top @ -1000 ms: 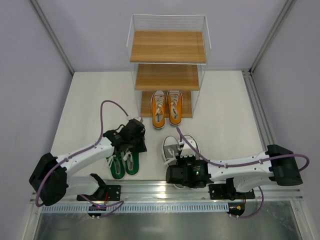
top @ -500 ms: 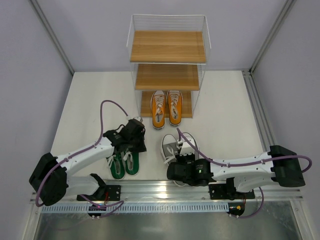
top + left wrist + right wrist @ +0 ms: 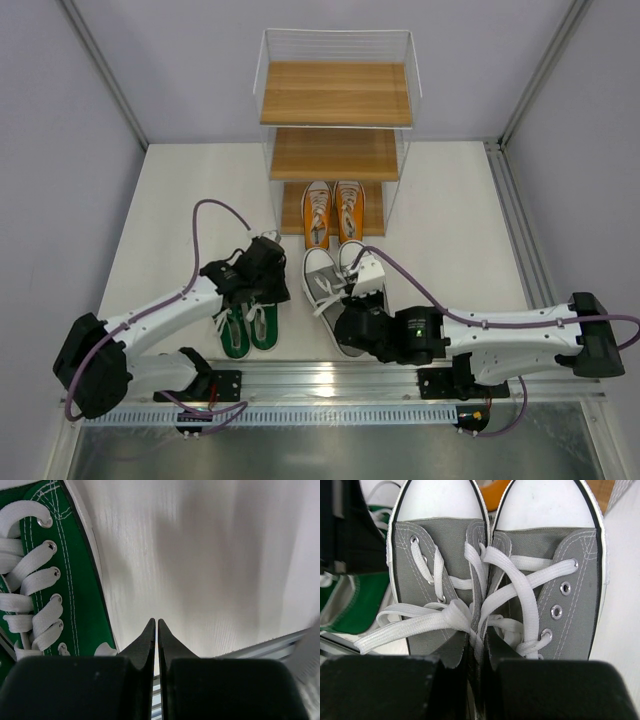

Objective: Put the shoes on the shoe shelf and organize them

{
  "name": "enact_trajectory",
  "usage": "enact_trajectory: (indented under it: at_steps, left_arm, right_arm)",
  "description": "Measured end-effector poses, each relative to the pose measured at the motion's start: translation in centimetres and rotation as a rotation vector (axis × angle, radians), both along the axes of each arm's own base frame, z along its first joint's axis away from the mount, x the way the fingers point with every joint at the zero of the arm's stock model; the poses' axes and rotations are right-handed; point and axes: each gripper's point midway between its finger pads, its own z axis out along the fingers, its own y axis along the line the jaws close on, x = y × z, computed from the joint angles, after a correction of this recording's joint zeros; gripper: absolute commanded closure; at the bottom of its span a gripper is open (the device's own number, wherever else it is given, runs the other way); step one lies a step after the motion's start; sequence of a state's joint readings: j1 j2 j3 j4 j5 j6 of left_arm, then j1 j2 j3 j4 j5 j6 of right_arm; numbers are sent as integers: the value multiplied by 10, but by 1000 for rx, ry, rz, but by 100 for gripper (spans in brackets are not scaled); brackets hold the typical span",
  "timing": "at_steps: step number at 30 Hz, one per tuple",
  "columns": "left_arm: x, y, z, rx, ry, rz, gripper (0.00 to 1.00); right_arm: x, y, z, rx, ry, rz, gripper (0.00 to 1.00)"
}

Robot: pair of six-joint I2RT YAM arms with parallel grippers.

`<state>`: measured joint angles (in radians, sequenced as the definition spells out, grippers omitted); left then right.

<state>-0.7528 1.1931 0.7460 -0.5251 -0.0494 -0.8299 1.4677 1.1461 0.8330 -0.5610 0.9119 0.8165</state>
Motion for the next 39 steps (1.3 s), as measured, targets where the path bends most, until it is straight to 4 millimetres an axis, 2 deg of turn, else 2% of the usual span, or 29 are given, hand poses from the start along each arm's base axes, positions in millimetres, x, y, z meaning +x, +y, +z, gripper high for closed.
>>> enact_trajectory:
  at_steps: [5, 13, 21, 26, 31, 39]
  left_arm:
    - [2, 4, 5, -7, -11, 14, 100]
    - [4, 15, 17, -11, -36, 37, 100]
    - [8, 24, 33, -21, -75, 59, 100]
    - [7, 29, 36, -22, -79, 68, 100]
    - [7, 33, 39, -22, -81, 76, 100]
    - [9, 32, 49, -31, -93, 76, 100]
  right_arm:
    - [18, 12, 42, 49, -54, -13, 96]
    - [60, 8, 81, 26, -135, -63, 96]
    - [97, 32, 132, 44, -229, -50, 96]
    - [131, 36, 158, 57, -257, -91, 96]
    - [170, 37, 168, 55, -263, -149, 96]
    - [225, 47, 157, 25, -240, -194, 96]
